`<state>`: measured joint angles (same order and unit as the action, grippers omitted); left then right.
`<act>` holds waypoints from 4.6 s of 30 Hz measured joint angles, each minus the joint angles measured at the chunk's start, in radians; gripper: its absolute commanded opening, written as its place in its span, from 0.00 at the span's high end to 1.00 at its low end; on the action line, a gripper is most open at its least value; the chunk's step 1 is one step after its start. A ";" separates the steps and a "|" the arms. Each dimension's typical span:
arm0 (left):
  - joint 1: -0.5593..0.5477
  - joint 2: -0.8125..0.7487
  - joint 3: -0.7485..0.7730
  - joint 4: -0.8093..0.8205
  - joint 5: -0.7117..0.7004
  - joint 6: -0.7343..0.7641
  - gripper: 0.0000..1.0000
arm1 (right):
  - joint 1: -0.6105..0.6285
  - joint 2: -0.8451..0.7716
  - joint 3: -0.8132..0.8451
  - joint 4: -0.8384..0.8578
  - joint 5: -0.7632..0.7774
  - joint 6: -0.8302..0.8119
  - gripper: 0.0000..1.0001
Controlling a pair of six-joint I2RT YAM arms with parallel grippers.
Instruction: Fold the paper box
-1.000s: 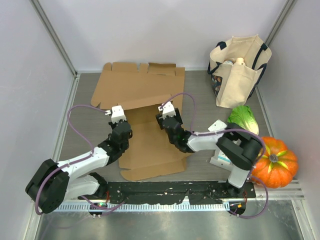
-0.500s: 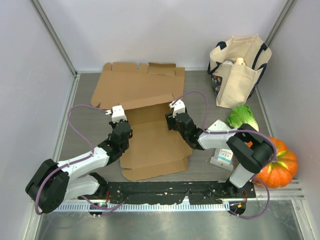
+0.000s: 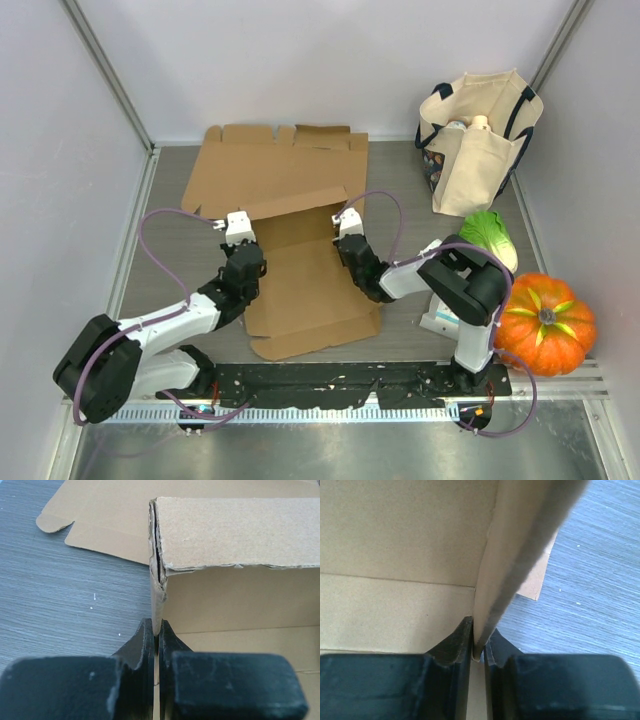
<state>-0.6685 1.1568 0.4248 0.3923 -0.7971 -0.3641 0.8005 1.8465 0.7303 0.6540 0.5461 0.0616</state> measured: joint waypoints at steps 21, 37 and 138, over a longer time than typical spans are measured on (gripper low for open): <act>0.000 -0.010 0.000 -0.007 -0.012 -0.023 0.58 | 0.051 -0.352 -0.130 -0.131 0.007 0.075 0.32; 0.000 -0.541 0.006 -0.375 0.146 -0.244 0.14 | -0.210 -0.707 0.122 -0.753 -0.463 0.440 0.32; -0.986 0.558 0.536 -0.769 -0.245 0.104 0.93 | 0.226 -1.068 -0.073 -1.345 -0.356 0.969 0.78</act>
<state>-1.6543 1.7153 0.9611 -0.3771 -1.0424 -0.2604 1.0264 0.7788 0.6571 -0.6907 0.1898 1.0302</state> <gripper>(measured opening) 0.317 0.033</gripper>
